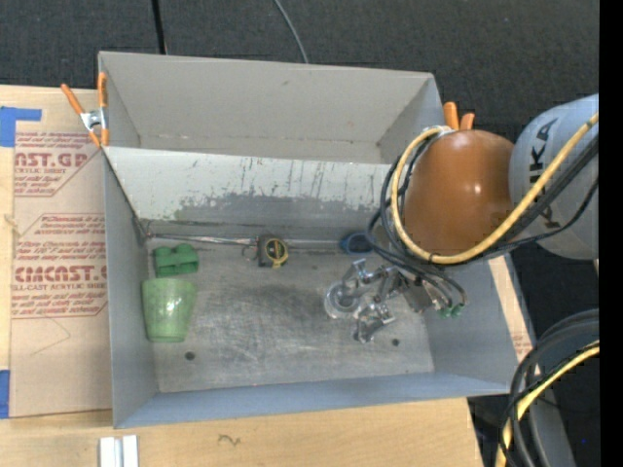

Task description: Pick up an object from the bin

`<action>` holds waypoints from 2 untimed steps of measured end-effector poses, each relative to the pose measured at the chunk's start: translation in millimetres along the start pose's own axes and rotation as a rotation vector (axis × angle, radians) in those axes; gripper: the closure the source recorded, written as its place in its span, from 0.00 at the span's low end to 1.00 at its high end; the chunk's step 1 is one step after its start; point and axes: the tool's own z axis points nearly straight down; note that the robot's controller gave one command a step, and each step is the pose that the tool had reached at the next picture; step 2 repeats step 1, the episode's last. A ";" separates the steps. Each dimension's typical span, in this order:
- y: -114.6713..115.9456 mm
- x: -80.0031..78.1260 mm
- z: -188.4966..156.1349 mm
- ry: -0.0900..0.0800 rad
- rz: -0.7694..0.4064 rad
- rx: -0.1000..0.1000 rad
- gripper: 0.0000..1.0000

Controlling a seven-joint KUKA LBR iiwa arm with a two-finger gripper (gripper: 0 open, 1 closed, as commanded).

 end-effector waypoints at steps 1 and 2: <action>0.4 -1.4 -24.9 0.005 0.000 -0.001 1.00; 0.4 -1.4 -24.9 0.005 0.000 -0.001 1.00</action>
Offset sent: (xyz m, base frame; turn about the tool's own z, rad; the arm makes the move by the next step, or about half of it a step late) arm 0.0001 -0.0002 0.0238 0.0000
